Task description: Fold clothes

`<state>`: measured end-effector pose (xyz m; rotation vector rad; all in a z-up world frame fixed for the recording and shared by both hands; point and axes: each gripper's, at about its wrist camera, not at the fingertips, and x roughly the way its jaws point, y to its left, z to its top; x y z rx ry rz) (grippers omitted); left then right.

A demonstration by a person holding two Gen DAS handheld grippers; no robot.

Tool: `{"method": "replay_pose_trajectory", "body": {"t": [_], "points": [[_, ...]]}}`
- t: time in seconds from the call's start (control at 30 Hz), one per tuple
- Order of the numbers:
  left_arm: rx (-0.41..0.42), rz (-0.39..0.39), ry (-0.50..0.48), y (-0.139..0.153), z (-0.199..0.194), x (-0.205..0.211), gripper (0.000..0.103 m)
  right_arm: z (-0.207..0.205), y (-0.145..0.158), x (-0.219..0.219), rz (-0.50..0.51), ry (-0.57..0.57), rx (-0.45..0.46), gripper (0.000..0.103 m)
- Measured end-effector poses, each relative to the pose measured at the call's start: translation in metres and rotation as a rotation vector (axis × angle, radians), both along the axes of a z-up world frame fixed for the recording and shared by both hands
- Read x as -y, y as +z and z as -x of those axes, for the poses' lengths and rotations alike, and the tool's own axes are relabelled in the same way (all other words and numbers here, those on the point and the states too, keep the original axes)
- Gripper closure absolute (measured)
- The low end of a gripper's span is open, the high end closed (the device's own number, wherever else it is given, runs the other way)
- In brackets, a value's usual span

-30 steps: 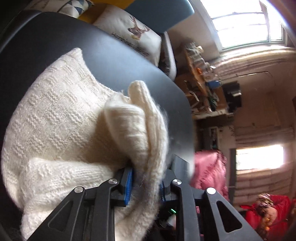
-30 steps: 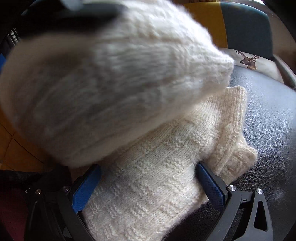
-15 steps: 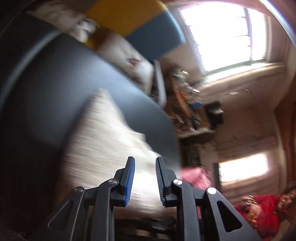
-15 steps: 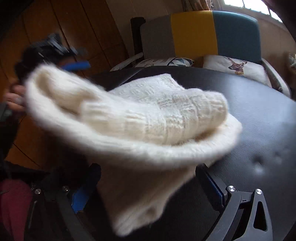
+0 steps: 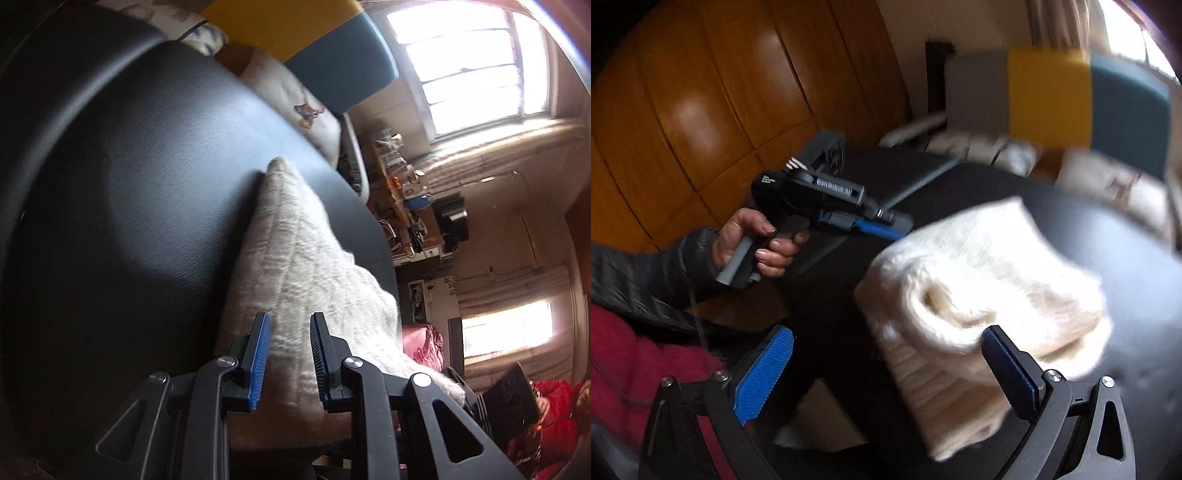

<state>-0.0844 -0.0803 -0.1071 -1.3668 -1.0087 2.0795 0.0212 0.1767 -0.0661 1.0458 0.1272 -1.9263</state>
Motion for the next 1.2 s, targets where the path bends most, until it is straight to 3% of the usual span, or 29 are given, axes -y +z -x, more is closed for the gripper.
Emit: {"method": "replay_pose_trajectory", "body": {"t": [0.1, 0.23, 0.33, 0.43, 0.5, 0.67, 0.8, 0.87, 0.97, 1.03, 1.17, 1.2], "points": [[-0.034, 0.034, -0.037, 0.001, 0.006, -0.009, 0.083, 0.011, -0.022, 0.007, -0.051, -0.003, 0.074, 0.000], [-0.079, 0.047, -0.080, 0.004, 0.003, -0.017, 0.083, -0.005, -0.040, 0.014, 0.001, 0.061, 0.217, 0.000], [-0.108, 0.046, -0.123, 0.002, -0.004, -0.022, 0.083, -0.008, -0.084, 0.009, 0.039, -0.007, 0.336, 0.000], [-0.151, 0.085, -0.145, 0.003, -0.016, -0.028, 0.085, -0.017, -0.081, -0.017, 0.174, -0.098, 0.350, 0.000], [-0.172, 0.052, -0.165, 0.007, -0.021, -0.023, 0.085, -0.023, -0.078, -0.035, 0.264, -0.159, 0.358, 0.000], [-0.225, 0.081, -0.242, 0.011, -0.025, -0.030, 0.085, -0.016, -0.044, -0.081, 0.426, -0.380, 0.254, 0.000], [-0.254, 0.064, -0.243, 0.010, -0.031, -0.030, 0.085, 0.006, -0.044, -0.084, 0.437, -0.513, 0.181, 0.001], [-0.263, 0.044, -0.248, 0.008, -0.035, -0.026, 0.085, 0.019, -0.055, -0.080, 0.415, -0.572, 0.199, 0.009], [-0.291, 0.031, -0.254, 0.007, -0.043, -0.026, 0.085, 0.032, -0.072, -0.076, 0.387, -0.628, 0.246, 0.032], [-0.311, 0.023, -0.266, 0.008, -0.049, -0.027, 0.085, 0.036, -0.078, -0.073, 0.358, -0.663, 0.247, 0.072], [-0.335, 0.050, -0.336, 0.002, -0.060, -0.035, 0.084, 0.049, -0.077, -0.069, 0.269, -0.684, 0.247, 0.085], [-0.331, 0.076, -0.364, -0.002, -0.061, -0.040, 0.083, 0.051, -0.066, -0.064, 0.193, -0.663, 0.203, 0.087]]}}
